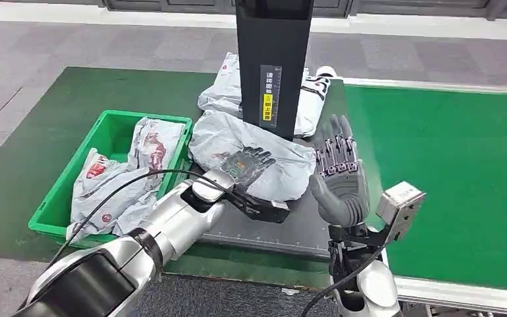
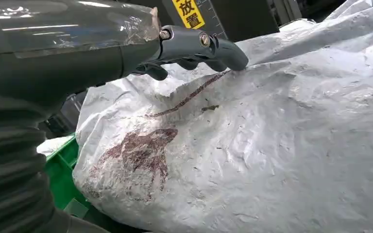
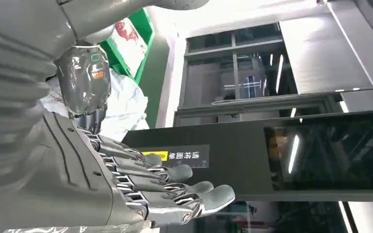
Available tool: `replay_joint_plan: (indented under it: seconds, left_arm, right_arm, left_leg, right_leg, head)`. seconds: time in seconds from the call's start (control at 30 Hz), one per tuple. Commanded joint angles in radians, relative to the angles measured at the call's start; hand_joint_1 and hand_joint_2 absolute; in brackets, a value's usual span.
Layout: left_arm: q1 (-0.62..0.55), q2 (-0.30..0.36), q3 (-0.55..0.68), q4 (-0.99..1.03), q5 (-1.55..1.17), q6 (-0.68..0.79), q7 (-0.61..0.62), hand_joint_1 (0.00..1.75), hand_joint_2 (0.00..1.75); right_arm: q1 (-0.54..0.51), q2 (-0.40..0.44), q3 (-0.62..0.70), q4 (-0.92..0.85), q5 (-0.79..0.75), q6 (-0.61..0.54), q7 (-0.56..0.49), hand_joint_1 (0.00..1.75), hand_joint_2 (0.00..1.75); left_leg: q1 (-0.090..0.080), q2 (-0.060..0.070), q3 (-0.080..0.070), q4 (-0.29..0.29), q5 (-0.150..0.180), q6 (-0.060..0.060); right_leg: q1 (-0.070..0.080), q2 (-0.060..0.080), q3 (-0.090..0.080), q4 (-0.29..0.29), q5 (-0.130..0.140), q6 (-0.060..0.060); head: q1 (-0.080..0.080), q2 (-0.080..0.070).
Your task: Moved the parcel from conveyor to table for the left to box.
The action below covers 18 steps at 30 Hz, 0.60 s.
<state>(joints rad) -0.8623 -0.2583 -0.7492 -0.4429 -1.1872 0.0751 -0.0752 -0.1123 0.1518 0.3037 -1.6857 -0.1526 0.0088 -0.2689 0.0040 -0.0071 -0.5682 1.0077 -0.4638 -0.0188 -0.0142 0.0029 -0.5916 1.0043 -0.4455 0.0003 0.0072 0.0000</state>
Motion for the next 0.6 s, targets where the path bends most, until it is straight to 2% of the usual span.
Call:
replay_joint_plan:
  seconds: [0.03,0.53,0.57,0.6]
  left_arm:
    - [-0.053,-0.001,-0.002,0.063,0.001,-0.011,-0.002,0.0,1.75]
    - [0.032,0.009,-0.123,0.095,-0.054,-0.08,0.055,0.0,1.75]
    - [0.043,0.02,-0.143,0.094,-0.08,-0.03,0.12,1.75,1.75]
    - [0.047,0.027,-0.142,0.097,-0.08,-0.019,0.117,1.75,1.75]
  right_arm:
    - [-0.031,-0.024,-0.024,0.061,-0.002,-0.002,0.003,0.0,1.75]
    - [-0.005,-0.037,0.013,0.061,-0.023,0.023,0.003,0.0,1.75]
    - [0.0,-0.024,0.003,0.061,-0.024,0.023,0.002,0.0,1.75]
    - [0.001,-0.021,-0.001,0.059,-0.024,0.023,0.002,0.0,1.75]
  left_leg:
    - [0.001,0.001,-0.001,0.0,0.0,0.0]
    - [0.001,0.002,0.003,-0.003,0.0,0.0]
    - [0.001,0.001,0.002,-0.002,0.0,0.0]
    - [0.001,0.002,0.003,-0.003,0.001,0.0]
  right_leg:
    - [0.001,0.0,0.0,-0.001,0.001,0.0]
    - [0.001,0.001,0.002,-0.003,0.001,0.0]
    - [0.001,0.001,0.002,-0.003,0.001,0.0]
    - [0.001,0.002,0.003,-0.004,0.001,0.0]
  head:
    - [0.0,0.0]
    - [0.0,0.0]
    - [0.0,0.0]
    - [0.0,0.0]
